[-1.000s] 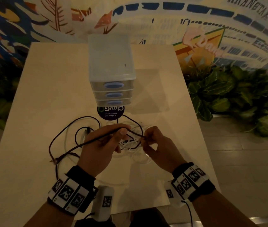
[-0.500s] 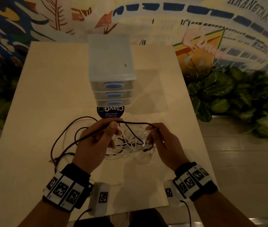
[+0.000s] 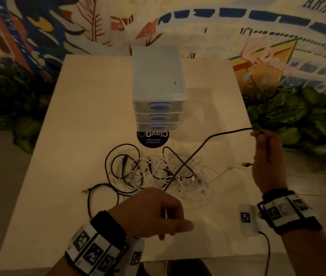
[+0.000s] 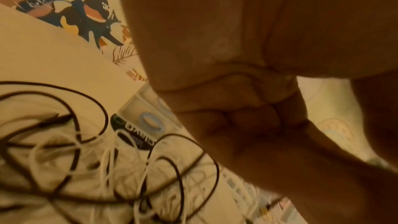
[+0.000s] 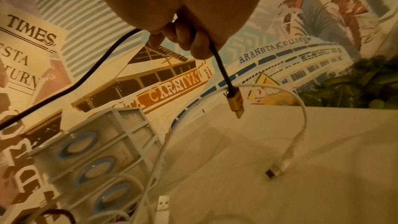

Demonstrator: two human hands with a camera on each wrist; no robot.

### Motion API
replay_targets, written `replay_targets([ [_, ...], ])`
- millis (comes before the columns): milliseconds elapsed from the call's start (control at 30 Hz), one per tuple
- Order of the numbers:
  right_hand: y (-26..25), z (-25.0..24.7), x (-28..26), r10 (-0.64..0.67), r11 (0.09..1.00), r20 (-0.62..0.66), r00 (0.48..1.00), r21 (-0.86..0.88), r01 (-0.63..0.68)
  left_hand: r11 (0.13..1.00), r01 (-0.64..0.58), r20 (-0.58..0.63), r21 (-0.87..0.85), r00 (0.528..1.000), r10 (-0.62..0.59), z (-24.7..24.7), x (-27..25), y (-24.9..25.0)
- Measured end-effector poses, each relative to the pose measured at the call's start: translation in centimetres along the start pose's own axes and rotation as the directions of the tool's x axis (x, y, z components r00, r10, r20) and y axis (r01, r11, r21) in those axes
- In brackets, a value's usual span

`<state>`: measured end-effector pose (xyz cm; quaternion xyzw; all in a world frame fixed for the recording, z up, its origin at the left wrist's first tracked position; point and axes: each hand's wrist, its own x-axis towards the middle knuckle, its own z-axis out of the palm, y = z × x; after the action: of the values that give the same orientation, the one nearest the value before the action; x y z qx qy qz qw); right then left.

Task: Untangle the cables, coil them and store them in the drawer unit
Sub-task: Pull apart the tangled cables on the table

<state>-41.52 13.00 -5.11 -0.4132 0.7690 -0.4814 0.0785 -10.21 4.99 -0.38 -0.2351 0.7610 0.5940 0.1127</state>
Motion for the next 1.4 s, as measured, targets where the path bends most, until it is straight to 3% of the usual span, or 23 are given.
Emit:
replay_targets([
  [67,0.6,-0.1,0.2,0.035,0.999,0.008,0.999,-0.012,-0.035,0.983,-0.009,-0.198,0.184,0.979,0.047,-1.2,-0.6,-0.8],
  [133,0.9,-0.2,0.2,0.046,0.999,0.045,0.998,-0.013,-0.045,0.924,0.125,-0.452,0.362,0.89,0.057,-2.9,-0.9,-2.9],
  [200,1.0,-0.2,0.2,0.021,1.0,0.077,0.997,-0.018,-0.019,0.89,0.335,-0.698,0.309,0.715,-0.026,-4.9,-1.3,-6.0],
  [267,0.8,-0.1,0.3,0.023,1.0,0.098,0.995,-0.005,-0.023,0.885,0.459,-0.849,0.081,0.497,-0.18,-6.9,-1.8,-9.7],
  [300,0.8,0.0,0.2,0.031,0.999,0.104,0.994,0.006,-0.032,0.866,0.5,-0.867,-0.018,0.423,-0.262,-7.7,-2.0,-11.6],
  [333,0.5,0.2,0.1,0.035,0.999,0.11,0.993,0.018,-0.037,0.838,0.54,-0.856,-0.078,0.395,-0.335,-8.3,-2.0,-13.3],
  [367,0.3,0.4,0.0,0.032,0.999,0.12,0.992,0.023,-0.035,0.811,0.576,-0.826,-0.107,0.403,-0.395,-8.8,-1.9,-14.6],
  [433,-0.2,0.6,-0.3,0.022,1.0,0.151,0.988,0.017,-0.025,0.77,0.631,-0.751,-0.093,0.464,-0.471,-9.2,-1.4,-16.0],
  [533,-0.4,1.1,-0.4,0.025,1.0,0.183,0.983,-0.022,-0.021,0.761,0.647,-0.73,0.041,0.539,-0.419,-9.0,-0.7,-15.8],
  [633,-0.6,1.3,-0.2,0.049,0.996,0.235,0.971,-0.08,-0.031,0.84,0.543,-0.777,-0.007,0.526,-0.347,-9.0,-1.1,-13.9],
  [733,-0.8,1.4,0.1,0.08,0.991,0.282,0.956,-0.127,-0.046,0.93,0.363,-0.751,-0.049,0.601,-0.274,-9.2,-2.2,-11.2],
  [833,-1.4,1.3,0.3,0.11,0.993,0.285,0.952,-0.081,-0.091,0.961,0.275,-0.731,-0.024,0.651,-0.205,-9.4,-3.5,-8.1],
  [1000,-2.7,1.5,0.5,0.129,0.991,0.305,0.944,-0.009,-0.132,0.986,0.152,-0.759,-0.065,0.634,-0.148,-10.2,-4.7,-5.3],
  [1233,-3.3,3.2,0.5,0.095,0.99,0.462,0.882,-0.132,-0.037,0.991,0.119,-0.755,-0.054,0.645,-0.118,-10.0,-3.9,-4.8],
  [1333,-4.3,4.0,-0.2,-0.013,0.992,0.468,0.884,-0.105,0.07,0.996,0.053,-0.795,-0.073,0.6,-0.09,-9.7,-3.9,-4.4],
  [1400,-5.6,4.3,-0.9,-0.053,0.998,0.49,0.87,0.001,0.06,0.997,-0.013,-0.829,-0.072,0.557,-0.052,-9.7,-4.0,-4.2],
])
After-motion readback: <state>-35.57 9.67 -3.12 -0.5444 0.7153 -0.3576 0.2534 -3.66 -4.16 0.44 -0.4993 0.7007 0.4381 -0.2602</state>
